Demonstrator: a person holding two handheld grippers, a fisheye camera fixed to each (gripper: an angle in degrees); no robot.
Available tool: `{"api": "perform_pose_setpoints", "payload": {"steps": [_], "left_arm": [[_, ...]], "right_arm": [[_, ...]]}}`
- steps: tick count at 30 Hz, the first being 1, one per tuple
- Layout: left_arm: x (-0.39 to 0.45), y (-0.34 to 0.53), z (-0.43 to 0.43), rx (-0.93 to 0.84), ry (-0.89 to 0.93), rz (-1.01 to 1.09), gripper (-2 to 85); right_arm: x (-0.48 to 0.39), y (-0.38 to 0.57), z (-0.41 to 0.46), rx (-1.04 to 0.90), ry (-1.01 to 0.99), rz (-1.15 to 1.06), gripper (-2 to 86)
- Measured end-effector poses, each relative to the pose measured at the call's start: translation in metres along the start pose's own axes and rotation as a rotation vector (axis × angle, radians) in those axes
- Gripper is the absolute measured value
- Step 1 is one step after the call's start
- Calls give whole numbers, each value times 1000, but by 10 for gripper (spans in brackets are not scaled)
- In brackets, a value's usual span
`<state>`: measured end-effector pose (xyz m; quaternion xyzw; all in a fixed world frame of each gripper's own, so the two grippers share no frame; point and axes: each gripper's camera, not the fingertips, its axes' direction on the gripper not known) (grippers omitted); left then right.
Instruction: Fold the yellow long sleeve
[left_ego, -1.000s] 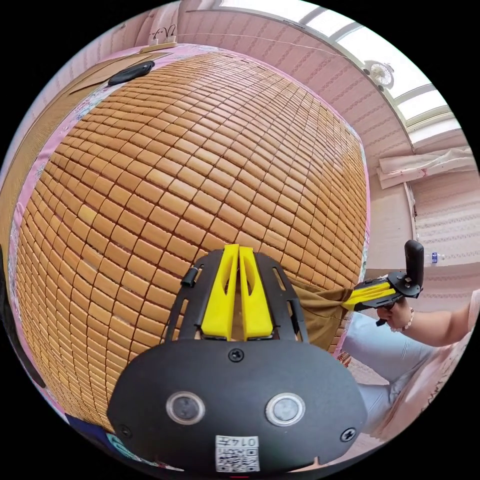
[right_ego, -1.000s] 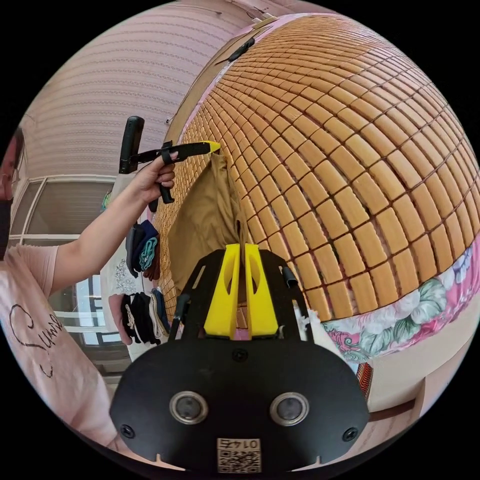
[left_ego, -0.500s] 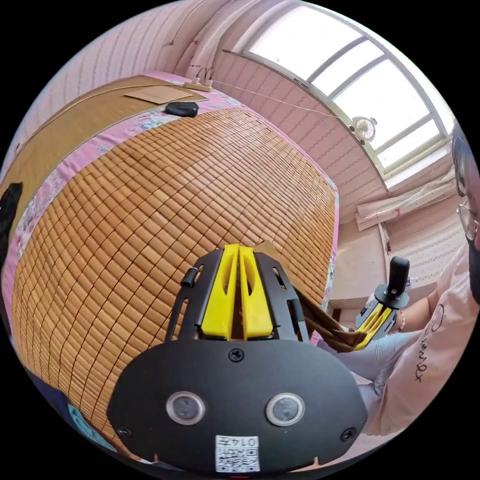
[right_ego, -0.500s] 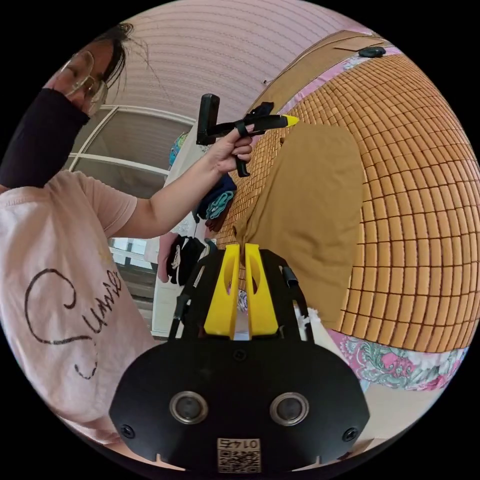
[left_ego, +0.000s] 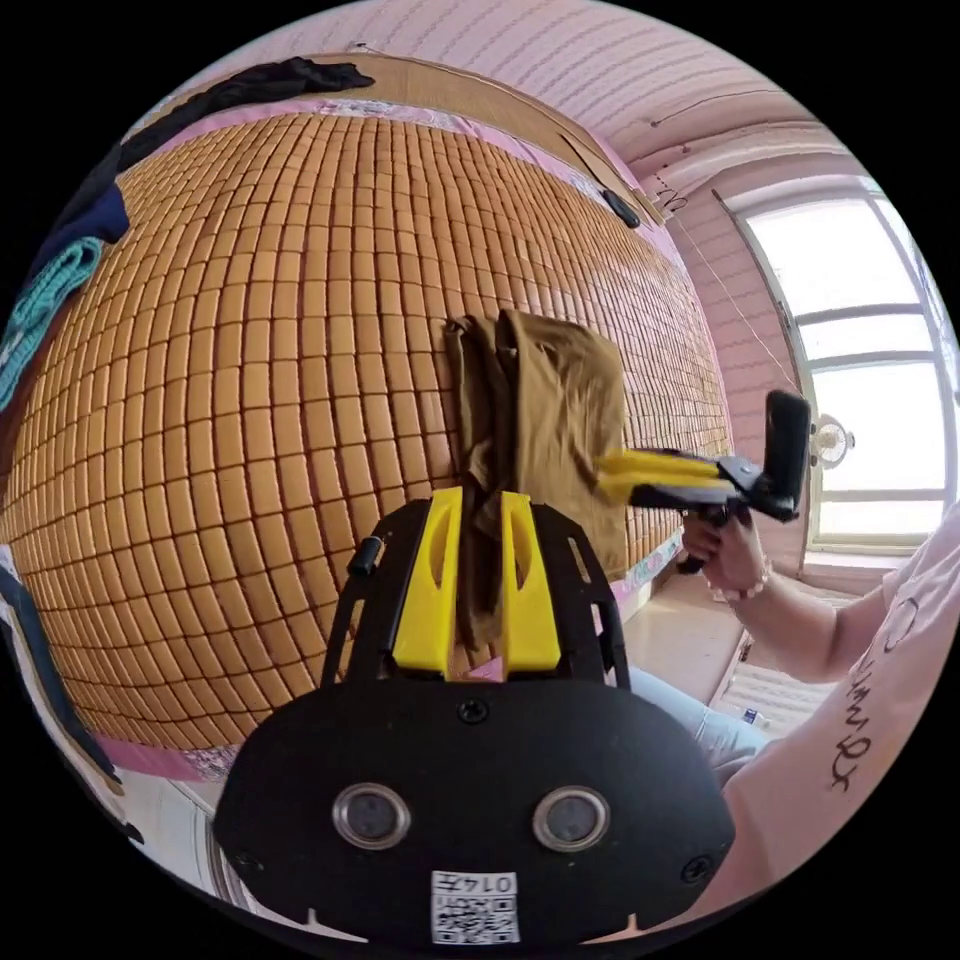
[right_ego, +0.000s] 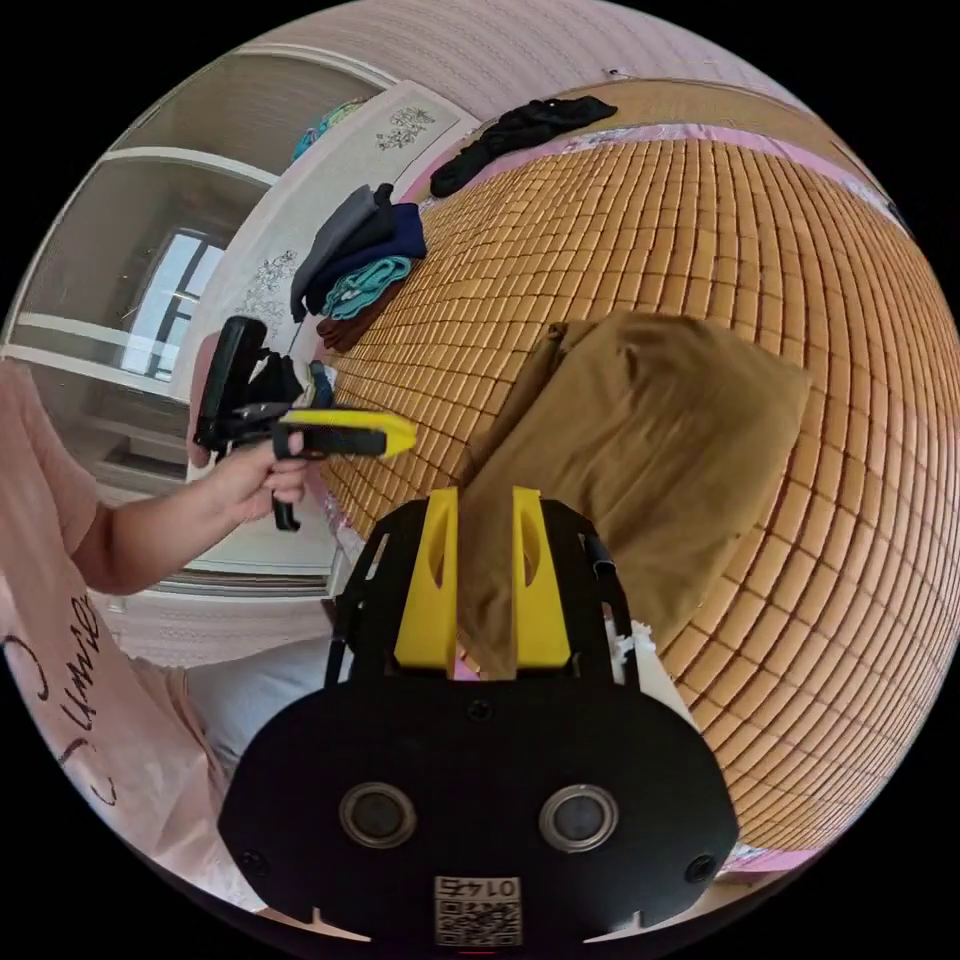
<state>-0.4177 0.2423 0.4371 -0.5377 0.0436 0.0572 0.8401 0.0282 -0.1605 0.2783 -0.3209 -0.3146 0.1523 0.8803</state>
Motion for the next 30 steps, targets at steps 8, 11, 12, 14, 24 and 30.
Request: {"api": "perform_pose_setpoints", "payload": {"steps": [8, 11, 12, 14, 24, 30], "left_arm": [[18, 51, 51, -86, -69, -22, 60], [14, 52, 53, -123, -83, -8, 1], [13, 55, 47, -111, -77, 0, -4], [14, 64, 33, -82, -49, 18, -8], [0, 96, 7, -19, 19, 2, -10], [0, 109, -5, 10, 83, -2, -10]], "right_arm": [[29, -164, 49, -59, 375, -93, 72], [33, -187, 64, -121, 378, -115, 14], [28, -191, 56, -79, 354, -150, 5], [23, -196, 43, -35, 280, -191, 1], [43, -256, 112, -282, 271, -161, 16], [26, -272, 79, -158, 153, -249, -2]]}}
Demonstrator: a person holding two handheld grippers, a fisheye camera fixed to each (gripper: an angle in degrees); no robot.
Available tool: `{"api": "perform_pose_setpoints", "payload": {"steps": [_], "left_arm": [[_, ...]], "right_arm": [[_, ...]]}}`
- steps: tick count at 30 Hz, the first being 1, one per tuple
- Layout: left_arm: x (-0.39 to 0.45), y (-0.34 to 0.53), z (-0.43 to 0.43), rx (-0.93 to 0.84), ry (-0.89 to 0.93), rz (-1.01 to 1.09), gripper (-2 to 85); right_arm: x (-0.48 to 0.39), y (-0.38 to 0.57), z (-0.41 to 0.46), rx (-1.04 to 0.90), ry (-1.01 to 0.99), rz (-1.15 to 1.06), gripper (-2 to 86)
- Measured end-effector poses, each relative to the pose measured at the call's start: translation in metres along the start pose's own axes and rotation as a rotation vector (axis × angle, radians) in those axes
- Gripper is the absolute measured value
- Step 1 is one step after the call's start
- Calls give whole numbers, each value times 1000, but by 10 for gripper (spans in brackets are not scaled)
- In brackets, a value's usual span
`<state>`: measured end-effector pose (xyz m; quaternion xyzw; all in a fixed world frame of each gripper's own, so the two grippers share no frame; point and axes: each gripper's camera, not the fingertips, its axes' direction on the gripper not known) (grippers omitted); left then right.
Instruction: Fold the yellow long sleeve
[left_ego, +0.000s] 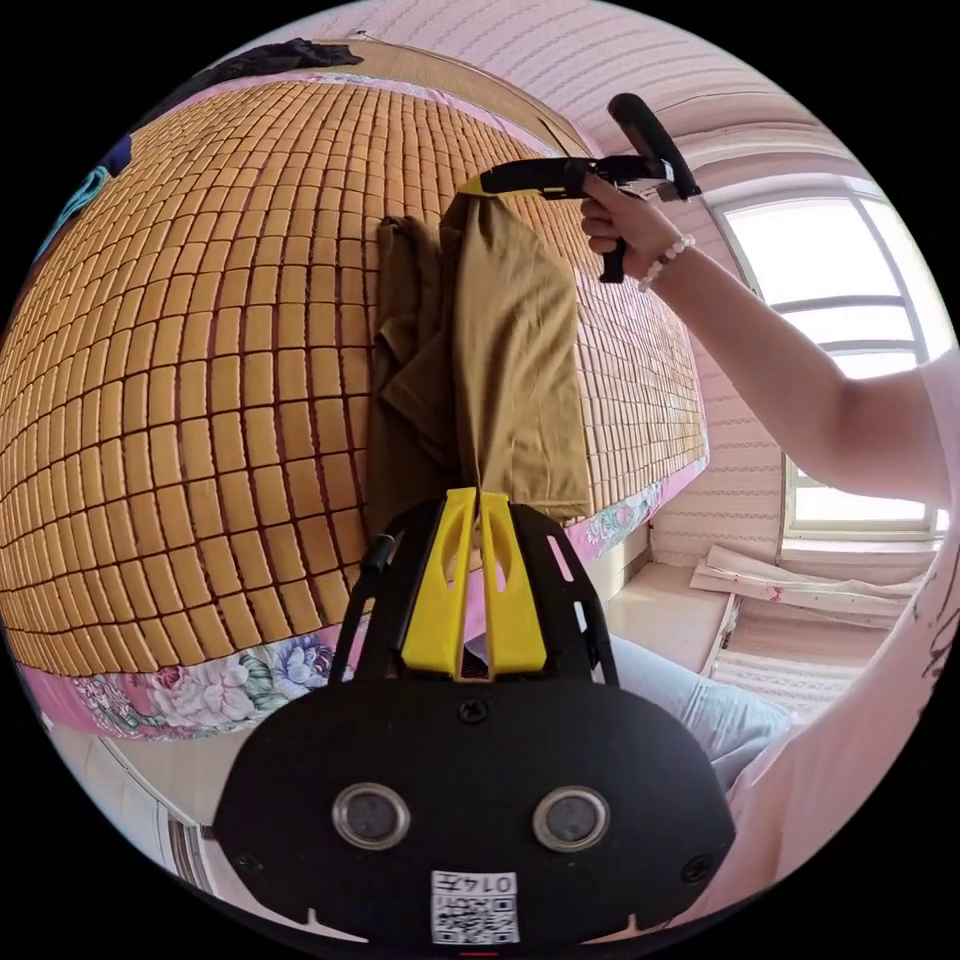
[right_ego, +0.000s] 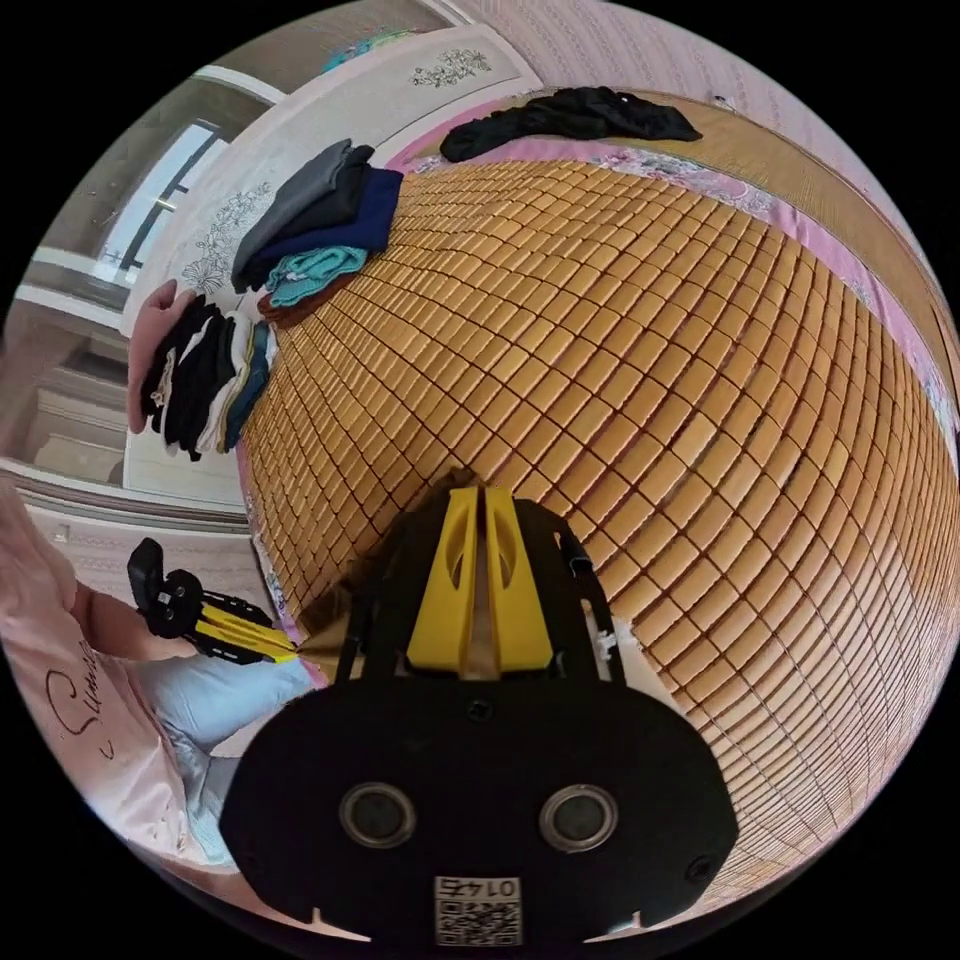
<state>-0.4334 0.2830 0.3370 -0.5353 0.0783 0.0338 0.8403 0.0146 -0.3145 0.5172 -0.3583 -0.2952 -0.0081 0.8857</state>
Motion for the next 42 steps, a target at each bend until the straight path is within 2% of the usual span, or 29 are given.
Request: {"api": "perform_pose_setpoints", "payload": {"steps": [3, 7, 11, 17, 20, 22, 24, 27, 30, 34, 40, 42], "left_arm": [[-1, 16, -18, 15, 45, -28, -10], [-20, 27, -29, 38, -31, -107, -8], [-43, 26, -16, -6, -116, -210, 3], [-39, 30, -28, 38, -18, -230, 54], [-26, 24, -30, 53, -57, -170, 69], [-24, 15, -19, 7, -109, -153, 34], [-27, 15, -15, -7, -95, -176, 1], [-19, 25, -34, 39, -54, -166, -8], [-13, 38, -58, 67, -52, -184, -9], [-17, 43, -64, 50, -91, -213, -7], [-19, 45, -65, 25, -64, -296, 46], [-17, 48, -68, 15, -38, -305, 67]], "right_arm": [[-18, -15, -14, 32, -68, -154, -1], [-21, -51, 19, -32, -140, -207, 2], [-13, -83, 67, -142, -40, -134, 14], [-28, -91, 55, -101, 160, -89, 48], [-19, -100, 81, -217, 100, -89, 13], [-16, -104, 85, -218, 27, -87, 3], [-28, -104, 68, -140, 10, -145, -2], [-56, -106, 45, -90, -26, -245, -3], [-79, -117, 51, -138, -12, -333, -1], [-79, -135, 89, -193, -1, -329, 6], [-78, -150, 121, -209, 114, -308, 93], [-79, -150, 131, -279, 94, -345, 111]]}}
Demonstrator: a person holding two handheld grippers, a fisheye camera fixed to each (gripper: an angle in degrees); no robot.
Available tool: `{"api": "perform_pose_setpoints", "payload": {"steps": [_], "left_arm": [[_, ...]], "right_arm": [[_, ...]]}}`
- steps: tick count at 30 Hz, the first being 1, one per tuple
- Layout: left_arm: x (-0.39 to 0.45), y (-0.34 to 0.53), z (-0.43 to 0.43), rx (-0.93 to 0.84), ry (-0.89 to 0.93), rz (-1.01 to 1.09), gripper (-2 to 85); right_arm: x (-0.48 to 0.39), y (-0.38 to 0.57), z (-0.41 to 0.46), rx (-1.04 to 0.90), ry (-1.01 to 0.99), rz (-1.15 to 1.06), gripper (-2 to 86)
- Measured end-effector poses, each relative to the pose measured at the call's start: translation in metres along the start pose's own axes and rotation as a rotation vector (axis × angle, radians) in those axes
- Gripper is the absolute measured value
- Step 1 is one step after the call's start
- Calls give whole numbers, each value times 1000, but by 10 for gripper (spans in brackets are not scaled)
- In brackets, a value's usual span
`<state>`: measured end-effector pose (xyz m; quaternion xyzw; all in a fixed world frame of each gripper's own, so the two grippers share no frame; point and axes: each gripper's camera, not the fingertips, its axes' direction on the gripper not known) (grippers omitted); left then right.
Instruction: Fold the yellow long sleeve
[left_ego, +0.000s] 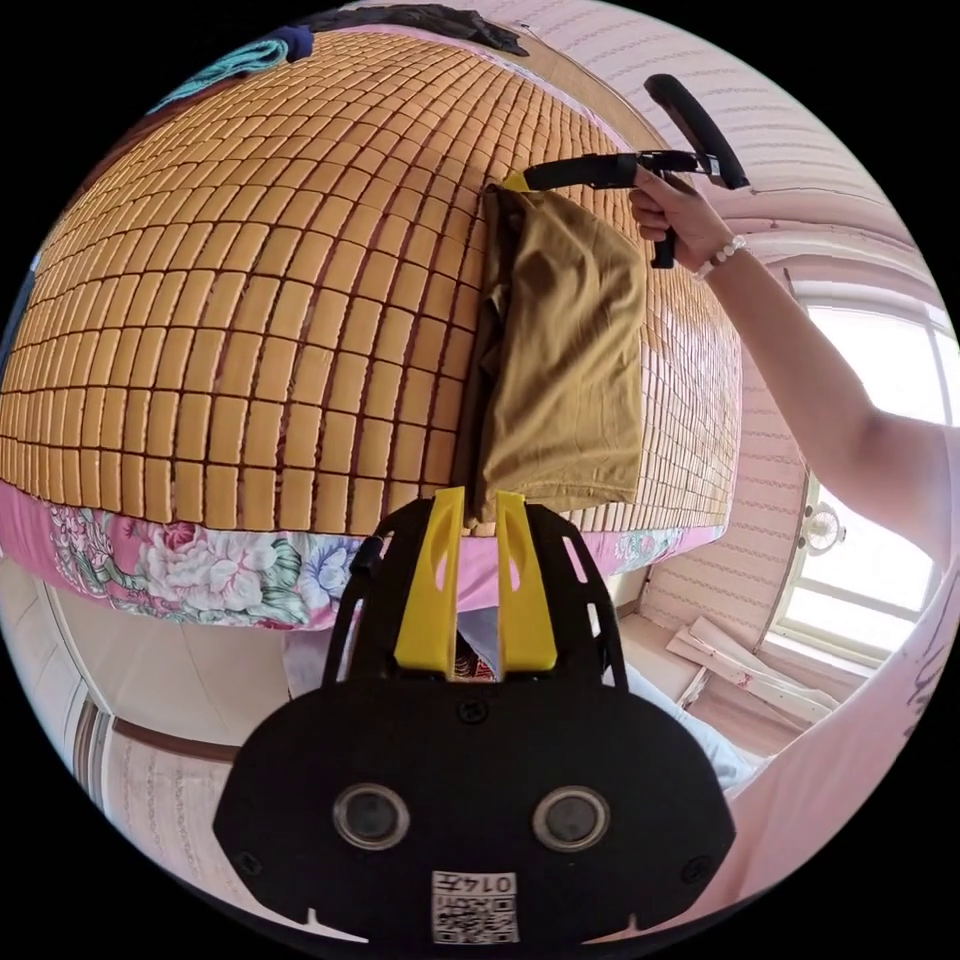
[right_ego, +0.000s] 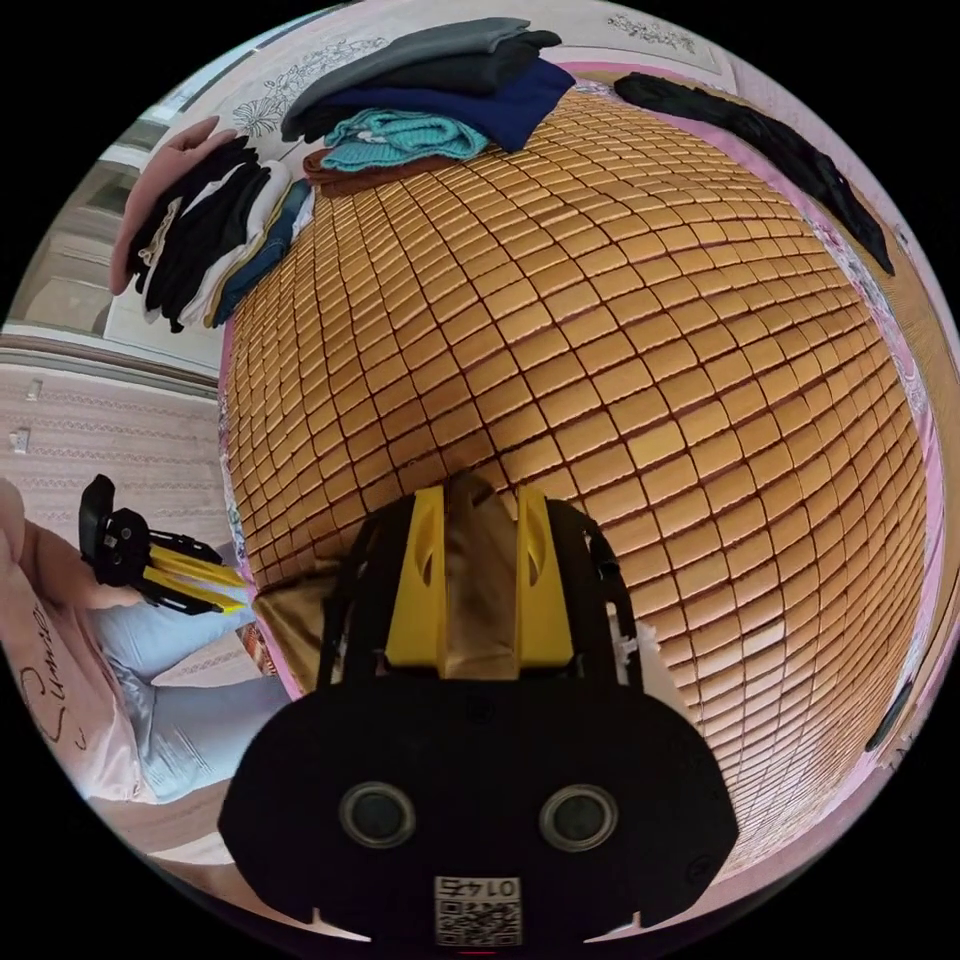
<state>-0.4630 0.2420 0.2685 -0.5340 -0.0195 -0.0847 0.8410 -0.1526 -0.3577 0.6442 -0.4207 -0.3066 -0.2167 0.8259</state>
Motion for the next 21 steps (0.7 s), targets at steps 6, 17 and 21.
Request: {"api": "perform_pose_setpoints", "payload": {"steps": [6, 17, 21], "left_arm": [[19, -9, 1, 39, -23, 64, 88], [59, 25, -7, 103, -250, 211, -3], [71, 49, -63, 191, -208, 296, -9]], "right_arm": [[-30, 0, 15, -26, 53, -135, 63], [-54, 39, -13, 236, -1, 15, 12], [-79, 80, -60, 381, -19, 103, 9]]}}
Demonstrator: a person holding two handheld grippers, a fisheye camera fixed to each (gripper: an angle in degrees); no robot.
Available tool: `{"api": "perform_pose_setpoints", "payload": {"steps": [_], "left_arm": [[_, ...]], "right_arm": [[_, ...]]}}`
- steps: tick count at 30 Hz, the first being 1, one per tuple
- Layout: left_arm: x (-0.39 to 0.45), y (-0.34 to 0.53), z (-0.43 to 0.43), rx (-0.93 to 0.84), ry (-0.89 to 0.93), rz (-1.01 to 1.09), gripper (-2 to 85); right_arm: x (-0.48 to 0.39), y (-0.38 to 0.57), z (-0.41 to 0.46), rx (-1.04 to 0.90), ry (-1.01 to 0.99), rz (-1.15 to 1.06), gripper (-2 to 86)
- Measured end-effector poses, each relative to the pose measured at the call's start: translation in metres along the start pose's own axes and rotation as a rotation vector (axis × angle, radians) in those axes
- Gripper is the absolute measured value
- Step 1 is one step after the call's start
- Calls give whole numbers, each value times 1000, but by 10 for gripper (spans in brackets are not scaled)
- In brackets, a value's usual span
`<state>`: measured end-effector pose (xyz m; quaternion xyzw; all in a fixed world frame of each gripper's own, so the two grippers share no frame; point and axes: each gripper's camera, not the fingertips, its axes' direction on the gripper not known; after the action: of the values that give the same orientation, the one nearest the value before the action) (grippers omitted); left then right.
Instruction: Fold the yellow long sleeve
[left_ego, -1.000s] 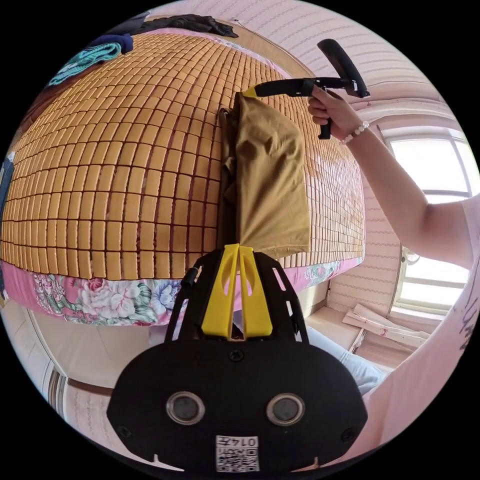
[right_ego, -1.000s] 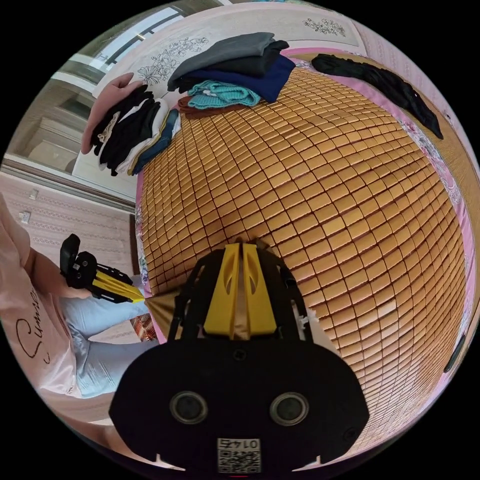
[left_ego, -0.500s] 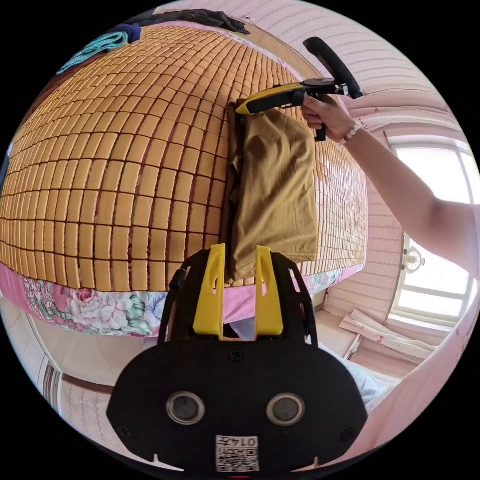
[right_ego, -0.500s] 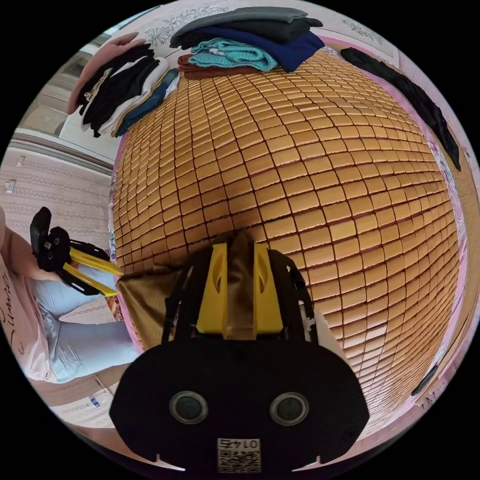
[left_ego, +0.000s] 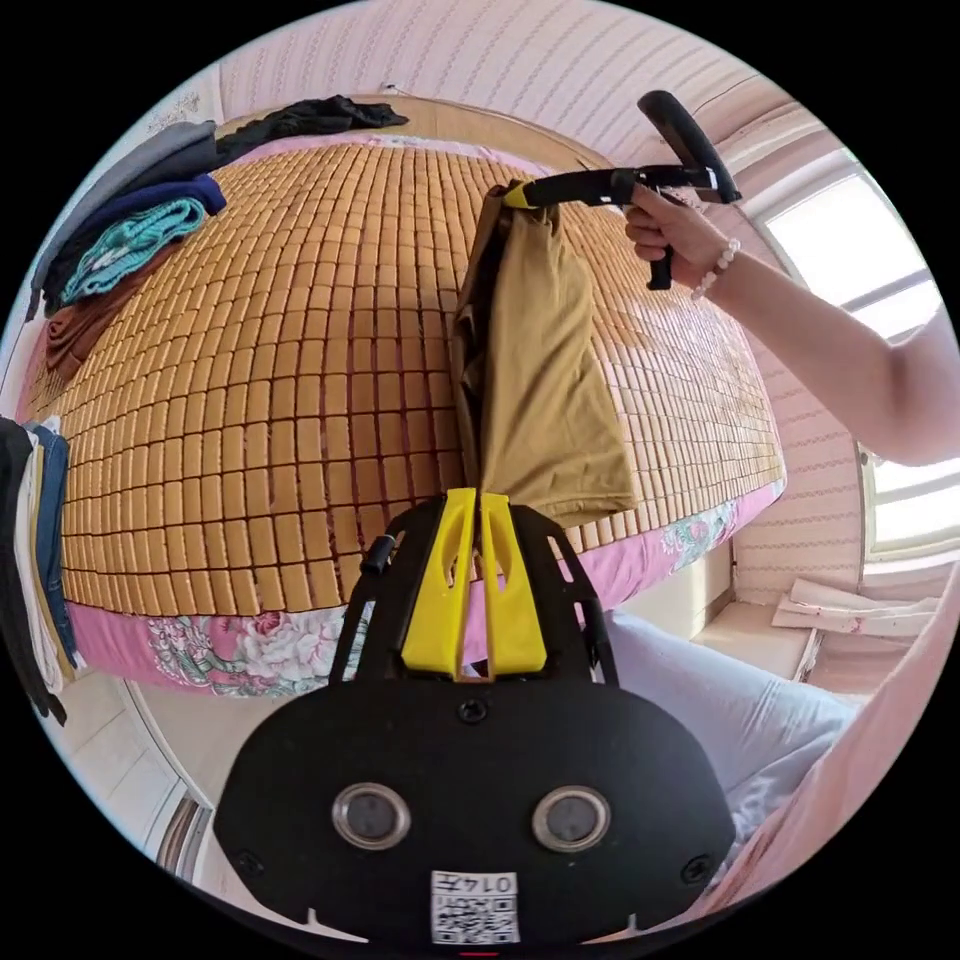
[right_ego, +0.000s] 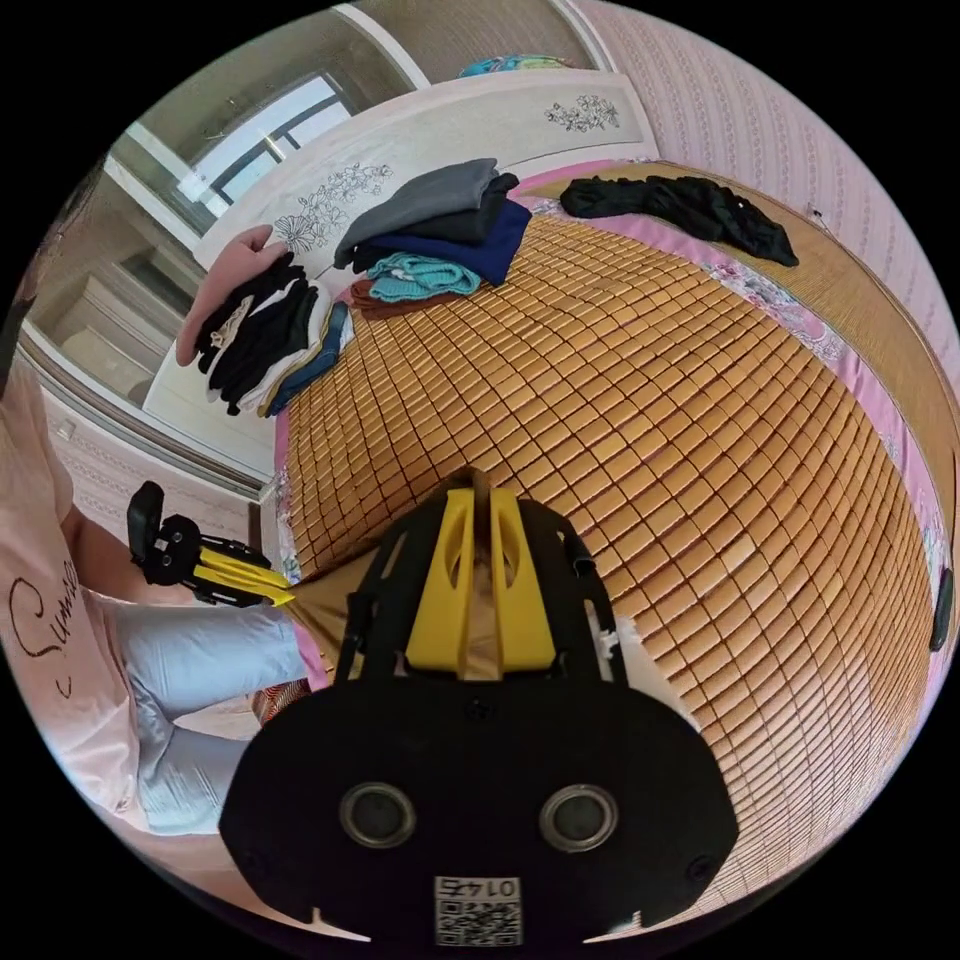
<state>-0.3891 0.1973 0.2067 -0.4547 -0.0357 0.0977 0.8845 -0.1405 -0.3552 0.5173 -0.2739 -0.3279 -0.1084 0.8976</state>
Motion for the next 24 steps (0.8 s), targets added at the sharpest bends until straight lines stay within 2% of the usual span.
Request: {"api": "perform_pose_setpoints", "payload": {"steps": [3, 8, 13, 16, 18, 21, 24], "left_arm": [[-4, 7, -58, 72, 55, -43, -10], [-13, 17, -159, 203, -9, -109, -10], [-57, 10, -270, 389, -198, -126, -7], [-101, -16, -330, 518, -279, -149, 2], [-138, -44, -356, 529, -322, -186, 32], [-195, -81, -387, 490, -367, -265, 90], [-210, -76, -406, 508, -399, -299, 103]], "right_arm": [[-27, 11, -38, 89, 11, 41, 9], [-78, -5, -79, 217, -24, 54, 10], [-151, -112, -103, 249, 5, -196, 16], [-189, -214, -105, 298, 50, -286, 30], [-203, -311, -79, 272, 76, -185, 61], [-210, -397, -26, 159, 194, -5, 131], [-230, -399, -14, 164, 136, 48, 138]]}}
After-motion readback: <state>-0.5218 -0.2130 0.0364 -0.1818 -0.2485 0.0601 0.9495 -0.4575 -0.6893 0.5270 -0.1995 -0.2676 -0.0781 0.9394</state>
